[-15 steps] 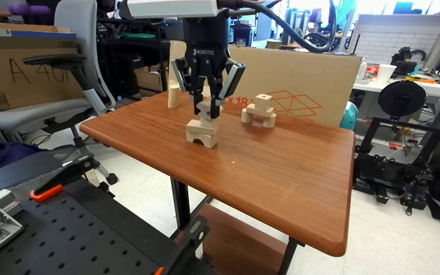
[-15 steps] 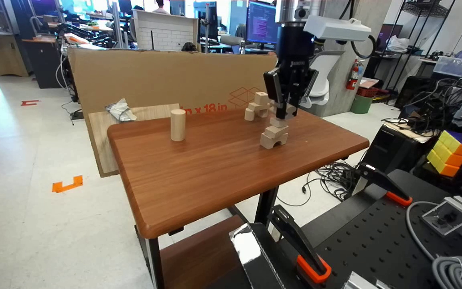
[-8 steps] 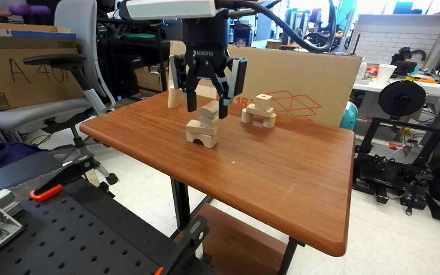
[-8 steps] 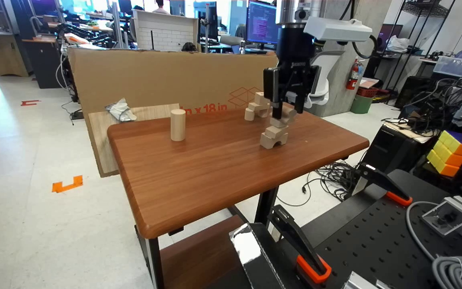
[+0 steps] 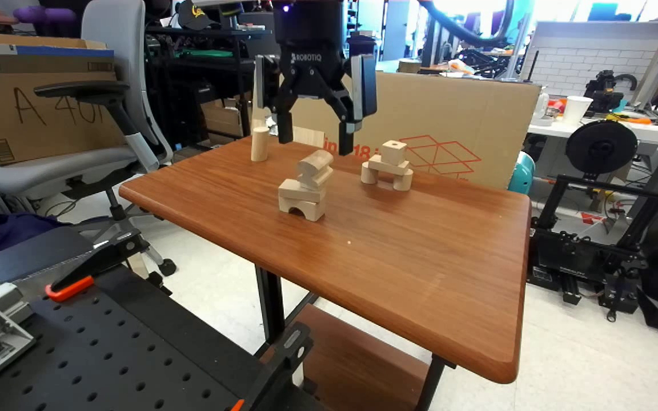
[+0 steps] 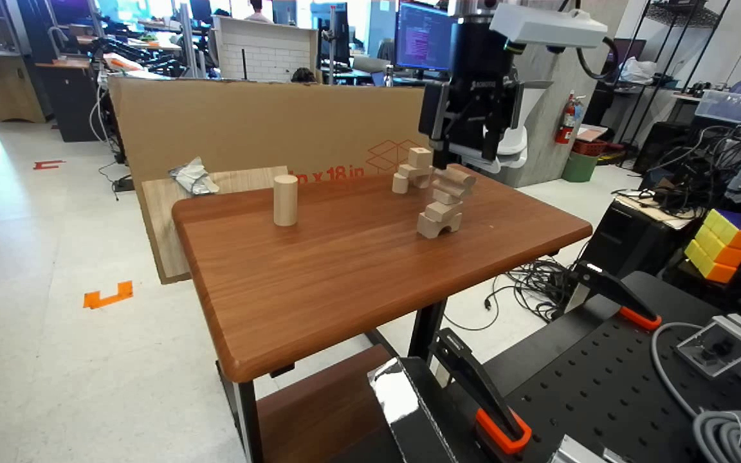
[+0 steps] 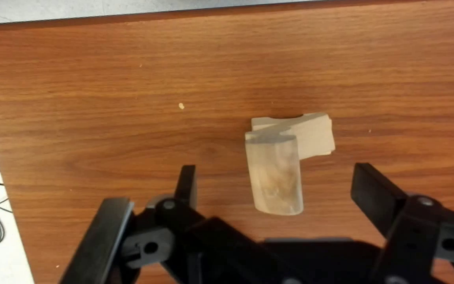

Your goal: Put the block on the tower to the right

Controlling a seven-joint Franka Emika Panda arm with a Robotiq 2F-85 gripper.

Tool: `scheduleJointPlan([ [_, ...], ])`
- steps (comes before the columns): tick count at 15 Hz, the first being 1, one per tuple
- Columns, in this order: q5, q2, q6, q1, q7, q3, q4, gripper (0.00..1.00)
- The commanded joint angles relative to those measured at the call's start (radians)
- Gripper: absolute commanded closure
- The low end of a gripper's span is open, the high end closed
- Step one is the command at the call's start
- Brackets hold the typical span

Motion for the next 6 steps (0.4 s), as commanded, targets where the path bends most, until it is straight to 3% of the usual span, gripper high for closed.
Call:
scheduleJointPlan([
  [1,-0.058,-0.119,-0.046,0.012,0.102,-0.015,-0.046,0.00],
  [2,-0.057,-0.133,-0.074,0.009,0.124,-0.012,-0.042,0.00],
  [3,-0.027,-0.069,-0.031,-0.006,0.071,0.002,-0.013,0.00],
  [6,-0.028,-0.110,-0.061,-0.007,0.096,0.004,-0.023,0.00],
])
